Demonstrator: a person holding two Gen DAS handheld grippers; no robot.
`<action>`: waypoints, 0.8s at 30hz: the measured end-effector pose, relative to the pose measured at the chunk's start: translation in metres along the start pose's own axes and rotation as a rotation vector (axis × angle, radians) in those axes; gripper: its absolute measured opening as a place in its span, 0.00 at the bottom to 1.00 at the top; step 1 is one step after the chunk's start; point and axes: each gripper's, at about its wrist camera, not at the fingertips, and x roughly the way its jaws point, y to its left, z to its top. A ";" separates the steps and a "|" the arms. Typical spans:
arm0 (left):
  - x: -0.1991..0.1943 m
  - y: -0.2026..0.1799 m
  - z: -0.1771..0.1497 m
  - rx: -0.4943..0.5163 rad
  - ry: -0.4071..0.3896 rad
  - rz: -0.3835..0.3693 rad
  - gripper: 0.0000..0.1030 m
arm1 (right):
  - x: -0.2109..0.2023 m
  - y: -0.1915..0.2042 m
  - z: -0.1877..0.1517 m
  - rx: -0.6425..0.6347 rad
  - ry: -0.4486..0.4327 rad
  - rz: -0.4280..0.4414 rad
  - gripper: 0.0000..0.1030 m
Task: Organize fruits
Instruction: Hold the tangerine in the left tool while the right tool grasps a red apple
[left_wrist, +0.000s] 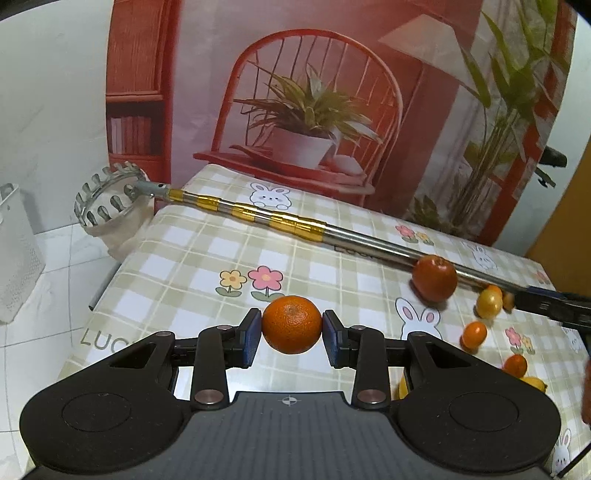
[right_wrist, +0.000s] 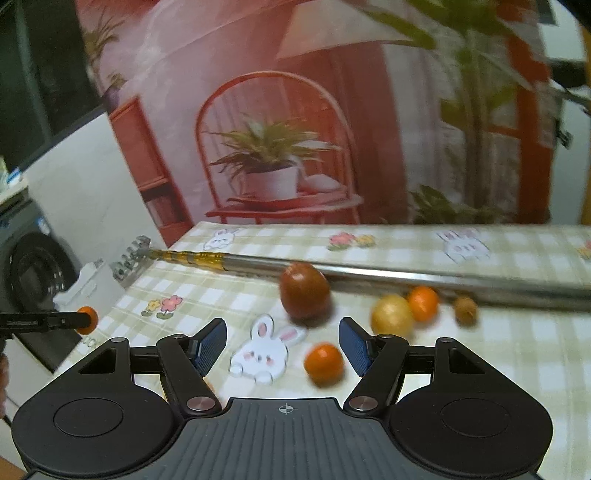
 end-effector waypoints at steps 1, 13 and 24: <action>0.002 0.000 0.000 -0.002 -0.006 -0.001 0.37 | 0.011 0.004 0.005 -0.028 0.005 -0.007 0.62; 0.029 -0.003 -0.003 -0.015 0.008 -0.044 0.37 | 0.138 0.030 0.043 -0.263 0.171 -0.108 0.63; 0.033 -0.008 -0.009 -0.001 0.023 -0.055 0.37 | 0.190 0.017 0.036 -0.215 0.276 -0.189 0.56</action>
